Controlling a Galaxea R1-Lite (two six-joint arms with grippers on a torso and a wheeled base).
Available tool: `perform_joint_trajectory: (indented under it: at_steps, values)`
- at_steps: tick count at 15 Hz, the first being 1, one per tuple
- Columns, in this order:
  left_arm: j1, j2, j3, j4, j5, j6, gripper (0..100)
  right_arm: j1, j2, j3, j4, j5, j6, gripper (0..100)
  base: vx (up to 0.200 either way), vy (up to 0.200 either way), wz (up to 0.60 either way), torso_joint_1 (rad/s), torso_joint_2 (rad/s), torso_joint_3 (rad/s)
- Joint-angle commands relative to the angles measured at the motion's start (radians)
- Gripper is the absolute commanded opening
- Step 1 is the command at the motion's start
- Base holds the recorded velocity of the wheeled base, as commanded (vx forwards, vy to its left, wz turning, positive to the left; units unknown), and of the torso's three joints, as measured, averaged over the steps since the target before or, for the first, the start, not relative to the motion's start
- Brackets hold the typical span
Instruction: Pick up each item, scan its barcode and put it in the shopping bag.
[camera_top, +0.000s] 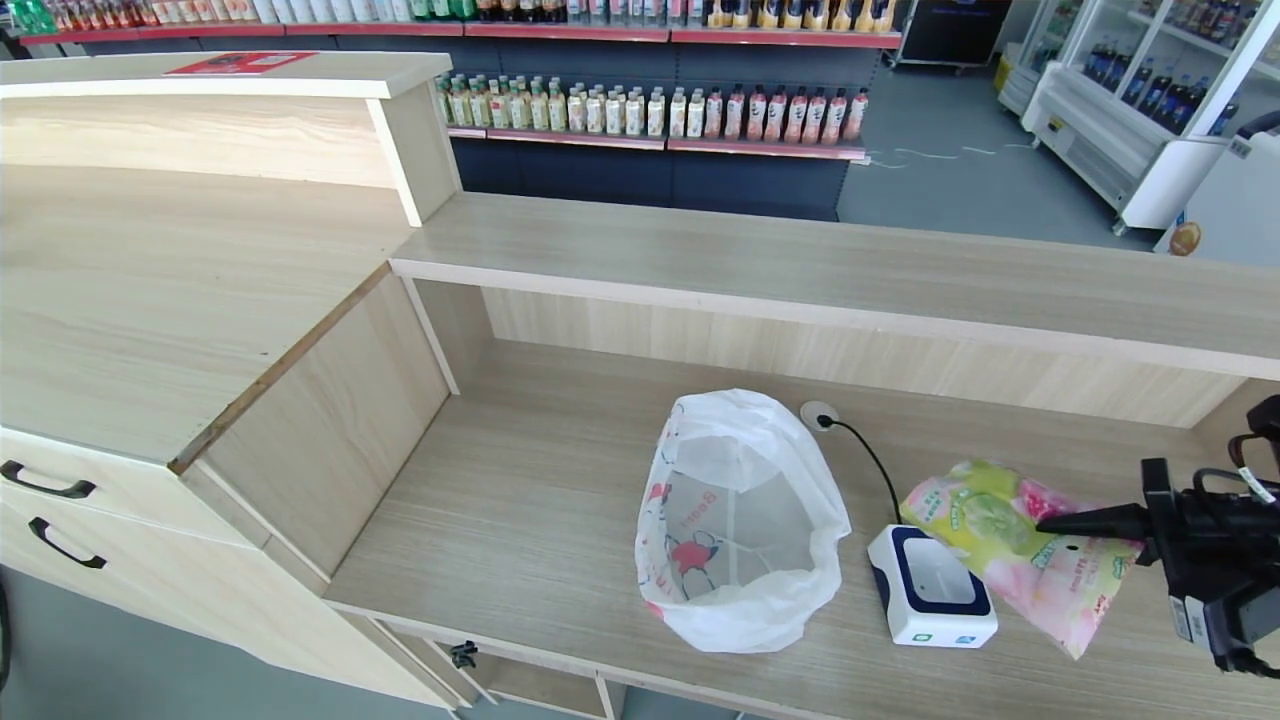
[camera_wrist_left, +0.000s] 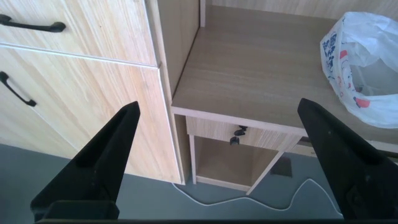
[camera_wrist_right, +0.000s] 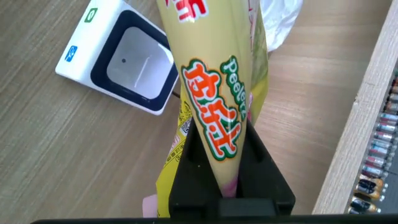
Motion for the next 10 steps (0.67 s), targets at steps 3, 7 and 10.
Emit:
perform_joint_trajectory:
  at_steps: [3,7,10]
  values:
    - [0.0,0.0,0.0,0.0,0.0,0.002,100,0.001,0.053,-0.002,-0.055,0.0,0.0,0,0.0,0.0,0.0,0.0,0.0,0.0]
    - [0.0,0.0,0.0,0.0,0.0,0.0,100,0.005,0.073,0.024,-0.057,-0.002,-0.022,0,0.0,0.0,0.0,0.0,0.0,0.0]
    - [0.0,0.0,0.0,0.0,0.0,0.0,100,0.015,0.092,0.018,-0.058,-0.005,-0.022,0,0.0,0.0,0.0,0.0,0.0,0.0]
